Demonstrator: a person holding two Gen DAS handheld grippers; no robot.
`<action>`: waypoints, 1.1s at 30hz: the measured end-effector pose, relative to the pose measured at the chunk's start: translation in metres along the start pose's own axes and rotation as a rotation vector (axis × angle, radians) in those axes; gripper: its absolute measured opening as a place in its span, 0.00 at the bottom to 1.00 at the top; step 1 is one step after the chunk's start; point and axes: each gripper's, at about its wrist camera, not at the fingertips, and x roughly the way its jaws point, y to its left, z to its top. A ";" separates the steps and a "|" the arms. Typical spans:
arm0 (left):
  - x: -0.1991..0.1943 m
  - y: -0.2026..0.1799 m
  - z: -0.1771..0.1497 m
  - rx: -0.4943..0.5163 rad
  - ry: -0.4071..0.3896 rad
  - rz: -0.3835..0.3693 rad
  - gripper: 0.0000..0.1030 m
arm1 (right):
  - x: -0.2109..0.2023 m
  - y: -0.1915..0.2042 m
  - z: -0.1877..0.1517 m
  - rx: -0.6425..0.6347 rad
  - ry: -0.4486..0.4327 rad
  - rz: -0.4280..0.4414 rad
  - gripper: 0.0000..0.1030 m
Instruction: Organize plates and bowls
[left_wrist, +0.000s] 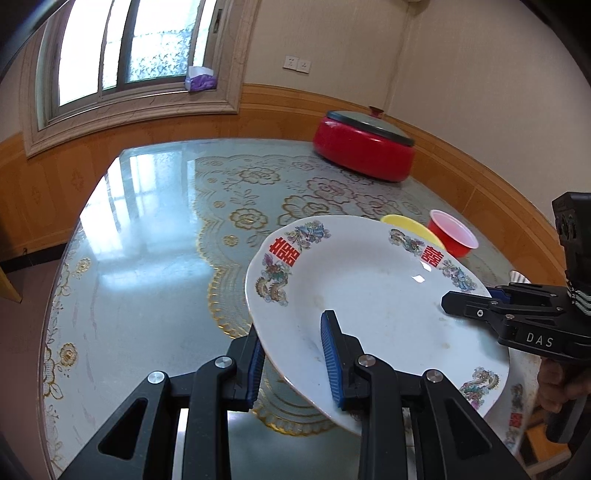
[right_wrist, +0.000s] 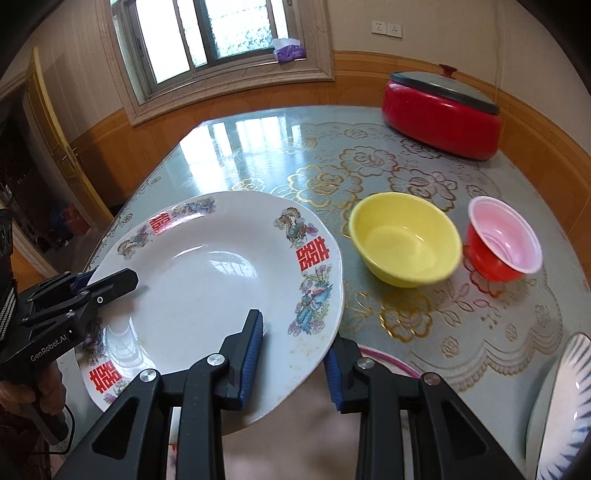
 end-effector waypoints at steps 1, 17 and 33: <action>-0.002 -0.006 -0.001 0.009 -0.001 -0.009 0.29 | -0.007 -0.002 -0.005 0.005 -0.008 -0.007 0.29; -0.014 -0.086 -0.043 0.146 0.042 -0.148 0.28 | -0.073 -0.041 -0.102 0.187 -0.033 -0.110 0.29; -0.005 -0.104 -0.066 0.208 0.077 -0.181 0.29 | -0.071 -0.051 -0.138 0.256 -0.037 -0.161 0.30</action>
